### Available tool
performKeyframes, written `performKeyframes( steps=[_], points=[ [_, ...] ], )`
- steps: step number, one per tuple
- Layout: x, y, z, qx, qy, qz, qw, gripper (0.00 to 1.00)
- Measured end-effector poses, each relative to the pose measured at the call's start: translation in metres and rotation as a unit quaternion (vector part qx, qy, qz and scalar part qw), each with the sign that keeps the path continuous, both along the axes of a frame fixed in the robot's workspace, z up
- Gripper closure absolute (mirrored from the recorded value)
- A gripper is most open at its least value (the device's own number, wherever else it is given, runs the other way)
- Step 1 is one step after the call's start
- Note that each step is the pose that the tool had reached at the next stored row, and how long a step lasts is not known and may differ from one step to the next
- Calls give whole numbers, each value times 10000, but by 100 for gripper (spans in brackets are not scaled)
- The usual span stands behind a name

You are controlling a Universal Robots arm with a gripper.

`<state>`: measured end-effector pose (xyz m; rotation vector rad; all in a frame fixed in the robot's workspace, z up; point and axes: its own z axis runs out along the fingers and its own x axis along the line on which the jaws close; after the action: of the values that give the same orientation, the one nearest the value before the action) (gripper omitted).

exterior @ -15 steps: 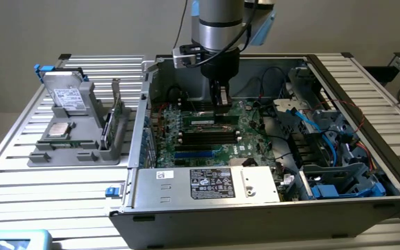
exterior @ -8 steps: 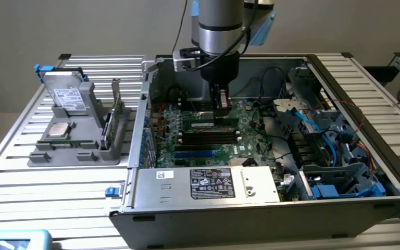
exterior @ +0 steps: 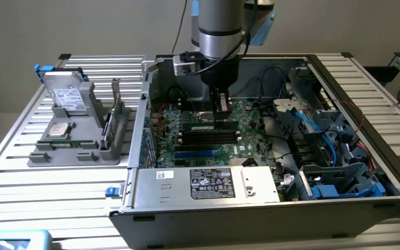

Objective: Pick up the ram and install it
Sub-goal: 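Insert the ram into the slot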

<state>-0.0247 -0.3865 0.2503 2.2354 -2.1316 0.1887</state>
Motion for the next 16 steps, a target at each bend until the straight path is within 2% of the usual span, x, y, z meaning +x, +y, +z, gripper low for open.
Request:
performKeyframes(
  steps=[2, 16],
  points=[
    [0, -21, -6, -5, 0, 0, 10000, 86],
    [0, -57, -104, -16, -3, 0, 10000, 86]
  ],
)
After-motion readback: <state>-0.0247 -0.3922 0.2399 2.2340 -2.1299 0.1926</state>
